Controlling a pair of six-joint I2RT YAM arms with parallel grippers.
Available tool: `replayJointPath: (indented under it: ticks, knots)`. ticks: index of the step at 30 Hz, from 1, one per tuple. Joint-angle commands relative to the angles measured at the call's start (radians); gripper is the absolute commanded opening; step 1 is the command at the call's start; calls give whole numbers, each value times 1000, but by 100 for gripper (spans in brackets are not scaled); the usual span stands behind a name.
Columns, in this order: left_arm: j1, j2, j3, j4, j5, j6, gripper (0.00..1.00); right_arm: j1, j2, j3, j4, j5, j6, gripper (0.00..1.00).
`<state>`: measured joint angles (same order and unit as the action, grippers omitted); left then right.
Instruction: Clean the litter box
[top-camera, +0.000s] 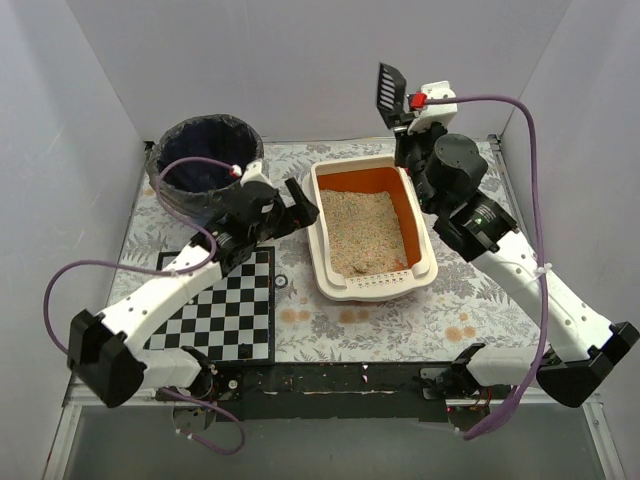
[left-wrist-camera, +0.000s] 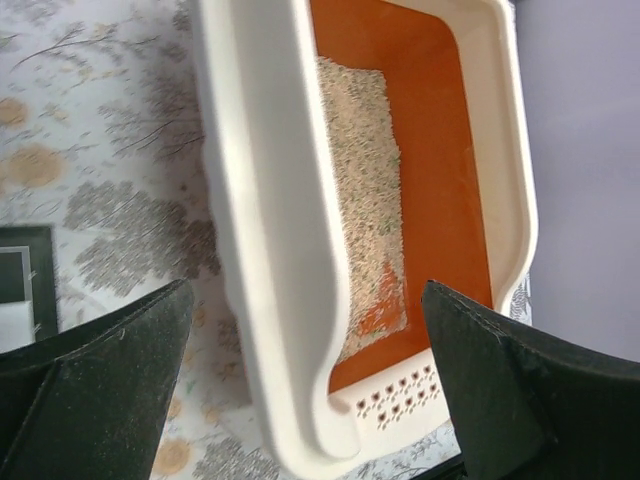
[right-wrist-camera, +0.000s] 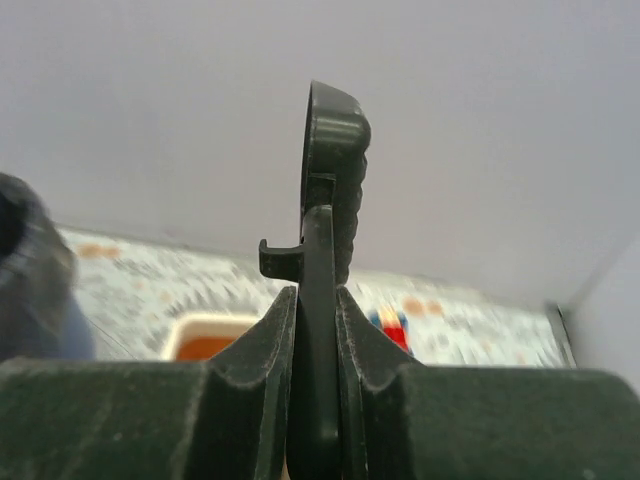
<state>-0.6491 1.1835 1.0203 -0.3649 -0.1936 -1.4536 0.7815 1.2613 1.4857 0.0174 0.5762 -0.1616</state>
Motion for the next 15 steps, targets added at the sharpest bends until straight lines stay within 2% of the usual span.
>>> replayJointPath:
  ticks: [1, 3, 6, 12, 15]
  knots:
    - [8, 155, 130, 86, 103, 45, 98, -109, 35, -45, -435, 128, 231, 1]
    - [9, 240, 193, 83, 155, 58, 98, -175, 49, -31, -593, 27, 312, 1]
    - [20, 370, 291, 26, 181, 71, 97, -241, 50, -59, -668, -223, 353, 1]
    - [37, 545, 454, -91, 175, 111, 75, -268, 134, -15, -660, -654, 398, 1]
    - [40, 603, 507, -141, 155, 127, 57, -268, 239, 48, -680, -772, 412, 1]
